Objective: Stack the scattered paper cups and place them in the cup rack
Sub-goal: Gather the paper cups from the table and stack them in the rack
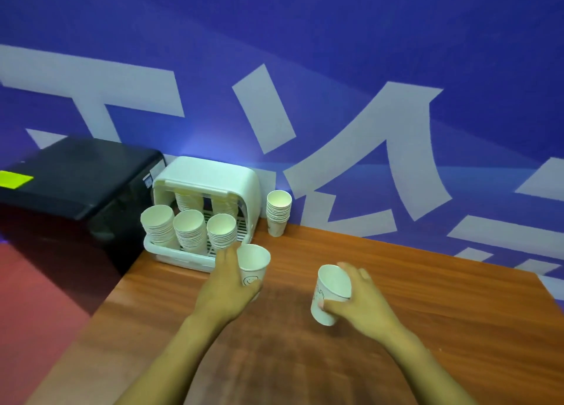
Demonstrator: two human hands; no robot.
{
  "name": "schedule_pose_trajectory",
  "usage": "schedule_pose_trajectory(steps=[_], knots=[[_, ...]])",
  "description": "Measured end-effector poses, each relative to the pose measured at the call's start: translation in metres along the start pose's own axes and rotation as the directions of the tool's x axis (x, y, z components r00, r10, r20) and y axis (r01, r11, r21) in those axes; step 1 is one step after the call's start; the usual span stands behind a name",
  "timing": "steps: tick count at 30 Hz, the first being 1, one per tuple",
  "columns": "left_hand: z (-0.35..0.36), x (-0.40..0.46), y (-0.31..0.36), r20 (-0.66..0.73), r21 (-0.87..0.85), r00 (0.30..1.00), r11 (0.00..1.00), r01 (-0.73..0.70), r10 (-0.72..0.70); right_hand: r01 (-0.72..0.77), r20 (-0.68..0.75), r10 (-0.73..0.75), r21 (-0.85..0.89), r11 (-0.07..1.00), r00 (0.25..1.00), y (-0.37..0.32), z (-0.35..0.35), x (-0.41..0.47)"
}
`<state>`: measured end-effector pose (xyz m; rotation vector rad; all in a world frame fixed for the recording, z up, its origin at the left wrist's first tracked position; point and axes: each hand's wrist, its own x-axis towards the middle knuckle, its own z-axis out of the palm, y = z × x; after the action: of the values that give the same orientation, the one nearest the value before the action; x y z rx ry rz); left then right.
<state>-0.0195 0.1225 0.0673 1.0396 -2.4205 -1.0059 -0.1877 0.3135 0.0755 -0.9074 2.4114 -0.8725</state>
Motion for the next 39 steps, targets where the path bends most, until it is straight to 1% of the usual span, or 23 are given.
schedule_pose_trajectory(steps=[5, 10, 12, 15, 18, 22, 25, 30, 32, 34, 38, 39], knots=[[-0.008, 0.007, -0.008, -0.031, 0.055, 0.999, 0.998, 0.036, -0.034, -0.003, 0.028, 0.001, 0.054, 0.999, 1.0, 0.001, 0.01, 0.028], [-0.02, 0.018, -0.026, -0.022, 0.007, 0.996, 0.997, 0.082, -0.081, -0.048, 0.085, 0.041, 0.078, 0.996, 0.996, -0.005, 0.033, 0.031], [-0.024, 0.027, -0.027, -0.003, 0.029, 0.997, 0.996, 0.079, -0.079, -0.058, 0.071, 0.052, 0.089, 0.994, 0.996, -0.009, 0.038, 0.031], [-0.031, 0.047, -0.033, 0.042, 0.077, 0.999, 0.997, -0.023, 0.019, -0.114, 0.004, 0.114, 0.087, 0.99, 0.993, -0.017, 0.042, 0.035], [-0.048, 0.069, -0.047, 0.074, 0.067, 0.99, 0.989, -0.128, 0.123, -0.167, -0.075, 0.173, 0.083, 0.983, 0.982, -0.034, 0.055, 0.038], [-0.086, 0.097, -0.075, 0.03, 0.05, 0.973, 0.972, -0.231, 0.23, -0.199, -0.139, 0.212, 0.101, 0.975, 0.967, -0.067, 0.084, 0.043], [-0.099, 0.123, -0.095, -0.015, 0.054, 0.949, 0.948, -0.312, 0.313, -0.217, -0.179, 0.242, 0.144, 0.965, 0.954, -0.085, 0.104, 0.047], [-0.084, 0.151, -0.106, 0.024, 0.118, 0.912, 0.905, -0.408, 0.409, -0.271, -0.21, 0.31, 0.197, 0.942, 0.927, -0.092, 0.119, 0.041], [-0.073, 0.159, -0.11, 0.082, 0.161, 0.909, 0.895, -0.416, 0.408, -0.281, -0.223, 0.315, 0.17, 0.945, 0.923, -0.091, 0.116, 0.041], [-0.062, 0.165, -0.116, 0.148, 0.205, 0.909, 0.887, -0.414, 0.39, -0.286, -0.233, 0.303, 0.104, 0.953, 0.924, -0.087, 0.111, 0.044], [-0.051, 0.171, -0.117, 0.225, 0.257, 0.934, 0.907, -0.332, 0.278, -0.294, -0.202, 0.3, 0.059, 0.954, 0.932, -0.087, 0.103, 0.057], [-0.05, 0.174, -0.116, 0.237, 0.281, 0.934, 0.901, -0.33, 0.268, -0.288, -0.192, 0.293, 0.053, 0.956, 0.937, -0.088, 0.102, 0.06]])
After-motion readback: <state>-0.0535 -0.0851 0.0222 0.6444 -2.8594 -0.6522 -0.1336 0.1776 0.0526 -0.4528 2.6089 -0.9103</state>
